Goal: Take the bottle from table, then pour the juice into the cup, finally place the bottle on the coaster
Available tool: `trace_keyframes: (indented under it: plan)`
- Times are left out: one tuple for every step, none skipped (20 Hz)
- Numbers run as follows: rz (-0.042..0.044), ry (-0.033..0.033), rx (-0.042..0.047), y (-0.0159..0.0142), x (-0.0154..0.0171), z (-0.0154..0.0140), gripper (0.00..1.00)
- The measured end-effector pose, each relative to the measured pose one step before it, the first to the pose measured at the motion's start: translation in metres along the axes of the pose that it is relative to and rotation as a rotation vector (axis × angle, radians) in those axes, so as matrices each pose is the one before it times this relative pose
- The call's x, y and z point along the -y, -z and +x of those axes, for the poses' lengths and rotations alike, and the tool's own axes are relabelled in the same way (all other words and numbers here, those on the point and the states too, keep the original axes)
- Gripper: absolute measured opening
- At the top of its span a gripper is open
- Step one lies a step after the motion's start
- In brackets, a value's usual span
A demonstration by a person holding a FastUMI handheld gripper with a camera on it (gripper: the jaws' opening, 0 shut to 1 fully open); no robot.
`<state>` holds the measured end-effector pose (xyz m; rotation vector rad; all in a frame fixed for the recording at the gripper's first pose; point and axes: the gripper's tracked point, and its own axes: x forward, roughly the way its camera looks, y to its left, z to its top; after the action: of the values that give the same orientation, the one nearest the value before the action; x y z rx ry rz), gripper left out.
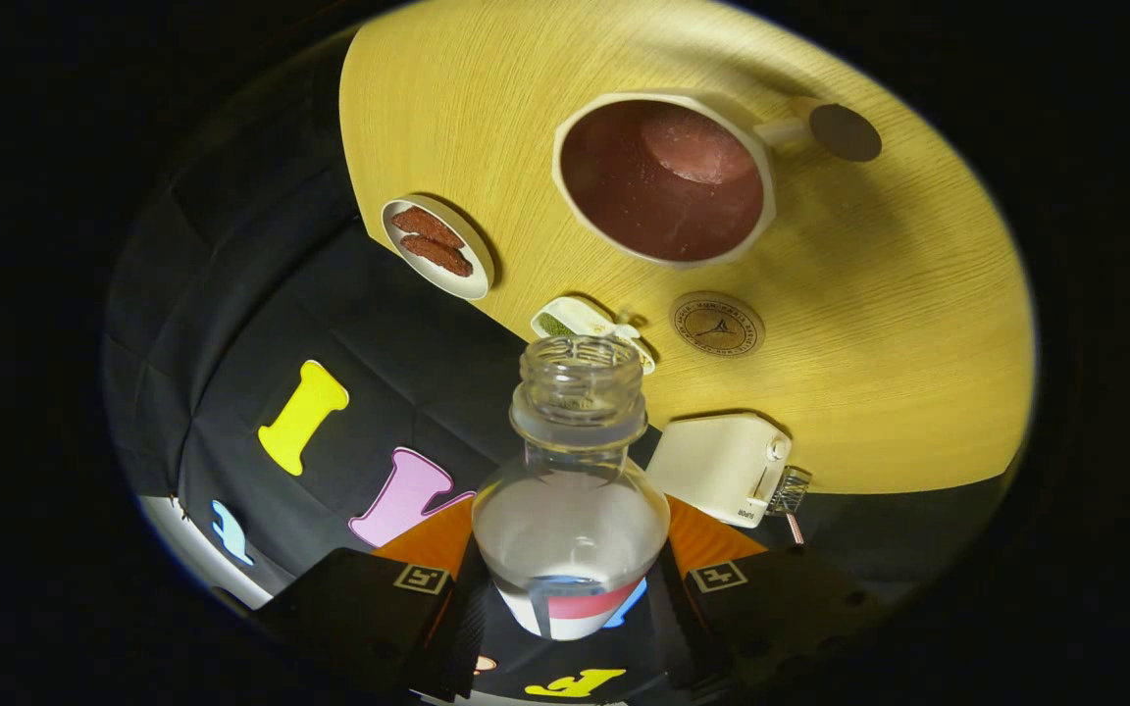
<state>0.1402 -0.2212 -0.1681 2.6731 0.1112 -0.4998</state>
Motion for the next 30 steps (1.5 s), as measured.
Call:
trace_keyframes:
  plan:
    - [0.00154,0.00088,-0.00012,0.00005,-0.00011,0.00038,0.74]
    - [0.00148,0.00114,-0.00043,0.00027,-0.00008,-0.00004,0.74]
    - [-0.00012,0.00162,0.00012,-0.00031,0.00028,0.00074,0.74]
    - [0.00007,0.00107,0.00061,-0.00149,-0.00035,-0.00049,0.74]
    - [0.00111,-0.00005,0.00012,0.00034,-0.00024,0.00067,0.74]
    - [0.00176,0.00208,-0.00198,0.00058,0.00063,-0.0003,0.73]
    - [0.00068,0.00305,-0.00182,0.00035,0.00072,0.00038,0.73]
    - [0.00131,-0.00032,-0.00045,-0.00076,-0.00069,-0.00086,0.74]
    - [0.00414,-0.00322,-0.00215,-0.00003,-0.00127,0.00041,0.73]
    - [0.00399,-0.00163,0.00115,-0.00121,-0.0007,-0.00128,0.74]
    - [0.00257,-0.00445,0.00365,-0.00204,-0.00079,0.00054,0.73]
    - [0.00386,-0.00356,0.00156,-0.00129,-0.00197,0.00019,0.73]
    - [0.00686,-0.00247,-0.00262,-0.00022,-0.0011,-0.00003,0.73]
    - [0.00669,-0.00424,-0.00357,-0.00042,-0.00248,-0.00125,0.73]
    - [0.00086,-0.0039,0.00083,-0.00082,-0.00167,-0.00001,0.73]
    - [-0.00272,0.00175,0.00045,-0.00152,0.00088,0.00038,0.73]
    - [-0.00077,-0.0009,0.00136,-0.00155,0.00078,0.00111,0.73]
    - [0.00272,-0.00373,0.00103,-0.00154,0.00047,0.00046,0.73]
    - [0.00398,-0.00145,0.00134,-0.00092,0.0015,0.00157,0.73]
    - [0.00434,-0.00707,0.0049,-0.00311,0.00177,0.00049,0.73]
    - [0.0037,-0.0108,0.00713,-0.00267,-0.00014,0.00009,0.73]
    - [-0.00114,-0.00752,0.00744,0.00046,0.00168,0.00146,0.73]
    - [-0.00894,-0.00704,0.00503,-0.00128,0.00105,0.00017,0.73]
    - [-0.02272,-0.00964,0.00638,-0.00058,0.0013,-0.0002,0.73]
    - [-0.03521,-0.00742,0.00883,-0.00043,0.0024,-0.00034,0.74]
    - [-0.04808,-0.00715,0.01827,-0.00314,0.00199,-0.00238,0.73]
    - [-0.05825,0.00002,0.0259,-0.00325,0.00552,-0.0016,0.74]
    - [-0.05273,0.00213,0.01644,-0.00142,0.00493,-0.00047,0.73]
    - [-0.04498,-0.01355,0.01901,-0.00092,0.00181,-0.00135,0.73]
    - [-0.04089,-0.02713,0.01826,-0.00206,-0.00305,-0.00168,0.73]
